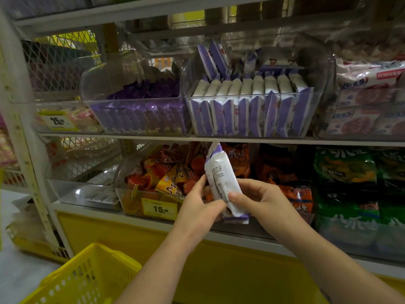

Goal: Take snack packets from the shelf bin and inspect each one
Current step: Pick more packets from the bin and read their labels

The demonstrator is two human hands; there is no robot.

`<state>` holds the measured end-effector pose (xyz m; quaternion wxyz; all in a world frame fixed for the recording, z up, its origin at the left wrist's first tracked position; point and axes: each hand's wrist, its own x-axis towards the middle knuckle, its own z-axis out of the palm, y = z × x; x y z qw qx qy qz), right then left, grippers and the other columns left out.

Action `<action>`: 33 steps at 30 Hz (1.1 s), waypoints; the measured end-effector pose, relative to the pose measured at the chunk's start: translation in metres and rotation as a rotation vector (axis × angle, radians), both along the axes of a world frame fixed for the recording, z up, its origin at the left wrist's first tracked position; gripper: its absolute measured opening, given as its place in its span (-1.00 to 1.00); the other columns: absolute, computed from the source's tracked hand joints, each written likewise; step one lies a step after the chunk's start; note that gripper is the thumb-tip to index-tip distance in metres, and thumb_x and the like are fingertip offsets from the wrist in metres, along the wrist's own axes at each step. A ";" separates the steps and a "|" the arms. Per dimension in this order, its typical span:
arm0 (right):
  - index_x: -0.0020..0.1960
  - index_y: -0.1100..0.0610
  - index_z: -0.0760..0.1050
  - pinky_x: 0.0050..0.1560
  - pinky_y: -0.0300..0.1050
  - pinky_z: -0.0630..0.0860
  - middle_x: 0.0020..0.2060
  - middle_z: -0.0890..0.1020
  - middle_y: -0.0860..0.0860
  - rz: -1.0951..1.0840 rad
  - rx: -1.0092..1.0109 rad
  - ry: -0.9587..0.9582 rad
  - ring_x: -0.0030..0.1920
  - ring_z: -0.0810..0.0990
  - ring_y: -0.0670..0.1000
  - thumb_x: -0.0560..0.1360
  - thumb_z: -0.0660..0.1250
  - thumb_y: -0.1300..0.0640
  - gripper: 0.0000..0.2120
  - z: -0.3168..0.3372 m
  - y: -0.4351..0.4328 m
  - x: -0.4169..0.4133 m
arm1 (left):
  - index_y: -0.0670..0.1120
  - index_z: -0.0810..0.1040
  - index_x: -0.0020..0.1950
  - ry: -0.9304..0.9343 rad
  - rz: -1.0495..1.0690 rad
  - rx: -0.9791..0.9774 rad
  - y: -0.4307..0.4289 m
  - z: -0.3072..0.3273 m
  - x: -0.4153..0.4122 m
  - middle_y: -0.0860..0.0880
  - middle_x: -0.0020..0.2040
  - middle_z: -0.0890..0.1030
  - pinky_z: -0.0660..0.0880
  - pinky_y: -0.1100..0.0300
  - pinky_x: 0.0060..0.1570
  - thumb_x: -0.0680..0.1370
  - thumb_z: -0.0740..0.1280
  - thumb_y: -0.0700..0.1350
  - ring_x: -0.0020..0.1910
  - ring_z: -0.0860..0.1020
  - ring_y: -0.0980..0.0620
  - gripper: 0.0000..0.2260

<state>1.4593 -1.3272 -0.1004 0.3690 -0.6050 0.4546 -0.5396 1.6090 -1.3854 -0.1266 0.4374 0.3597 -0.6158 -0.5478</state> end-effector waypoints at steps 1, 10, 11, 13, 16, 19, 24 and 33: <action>0.10 -0.09 0.60 -0.15 -0.31 0.59 -0.04 0.71 -0.17 0.005 -0.002 0.005 -0.04 0.69 -0.12 0.46 0.41 0.09 -0.77 0.000 0.000 0.000 | 0.10 0.39 0.42 0.021 0.005 0.012 -0.001 -0.001 0.000 0.02 0.19 0.62 0.64 0.01 -0.03 0.48 0.41 -0.26 0.08 0.66 0.00 -0.44; 0.07 -0.14 0.60 -0.15 -0.38 0.56 -0.04 0.71 -0.20 0.089 -0.039 0.016 -0.02 0.67 -0.19 0.39 0.40 0.04 -0.75 0.003 0.004 0.002 | -0.06 0.62 0.19 0.160 0.035 0.028 -0.005 0.002 0.009 -0.08 -0.01 0.72 0.61 0.10 -0.15 0.57 0.24 -0.09 -0.06 0.70 -0.10 -0.75; 0.07 -0.13 0.60 -0.14 -0.38 0.56 -0.04 0.71 -0.19 0.095 -0.038 0.021 -0.02 0.67 -0.18 0.40 0.41 0.05 -0.74 0.003 0.004 0.002 | -0.05 0.64 0.15 0.169 0.039 0.020 -0.006 0.002 0.009 -0.08 -0.01 0.71 0.61 0.11 -0.14 0.53 0.26 -0.02 -0.05 0.70 -0.10 -0.73; 0.09 -0.11 0.61 -0.11 -0.35 0.56 -0.02 0.71 -0.16 0.109 -0.037 0.027 0.01 0.67 -0.15 0.39 0.41 0.05 -0.73 0.004 0.003 0.001 | -0.01 0.67 0.09 0.183 0.044 0.006 -0.007 0.002 0.011 -0.08 0.01 0.71 0.60 0.08 -0.11 0.46 0.28 0.07 -0.04 0.69 -0.11 -0.69; 0.11 -0.08 0.61 -0.10 -0.33 0.57 -0.01 0.71 -0.13 0.114 -0.036 0.027 0.01 0.68 -0.12 0.38 0.41 0.04 -0.70 0.003 0.003 0.001 | 0.04 0.69 0.04 0.208 0.053 -0.014 -0.007 0.003 0.011 -0.05 0.00 0.71 0.61 0.07 -0.10 0.38 0.31 0.18 -0.03 0.69 -0.09 -0.64; 0.12 -0.08 0.61 -0.11 -0.34 0.57 -0.01 0.71 -0.13 0.119 -0.040 0.032 0.01 0.68 -0.12 0.39 0.41 0.02 -0.70 0.002 0.002 -0.001 | 0.09 0.70 0.01 0.215 0.065 -0.031 -0.004 0.004 0.009 -0.03 -0.03 0.72 0.61 0.10 -0.14 0.40 0.31 0.20 -0.04 0.69 -0.07 -0.69; 0.17 -0.04 0.59 -0.08 -0.25 0.60 0.03 0.71 -0.07 0.103 -0.063 -0.038 0.04 0.68 -0.06 0.42 0.36 0.06 -0.68 0.004 0.000 0.002 | 0.19 0.58 0.22 0.196 0.013 -0.114 0.005 0.016 0.008 0.02 0.12 0.67 0.60 0.19 -0.12 0.45 0.30 0.24 0.11 0.64 0.02 -0.62; 0.36 -0.25 0.35 -0.01 -0.31 0.57 0.13 0.61 -0.27 -0.015 -0.231 -0.064 0.17 0.59 -0.21 0.50 0.34 0.09 -0.51 0.030 0.013 0.017 | 0.40 0.06 0.49 -0.089 -0.122 -0.420 0.018 0.052 0.024 0.23 0.27 0.51 0.53 0.17 0.19 0.54 0.40 -0.06 0.27 0.48 0.26 -0.28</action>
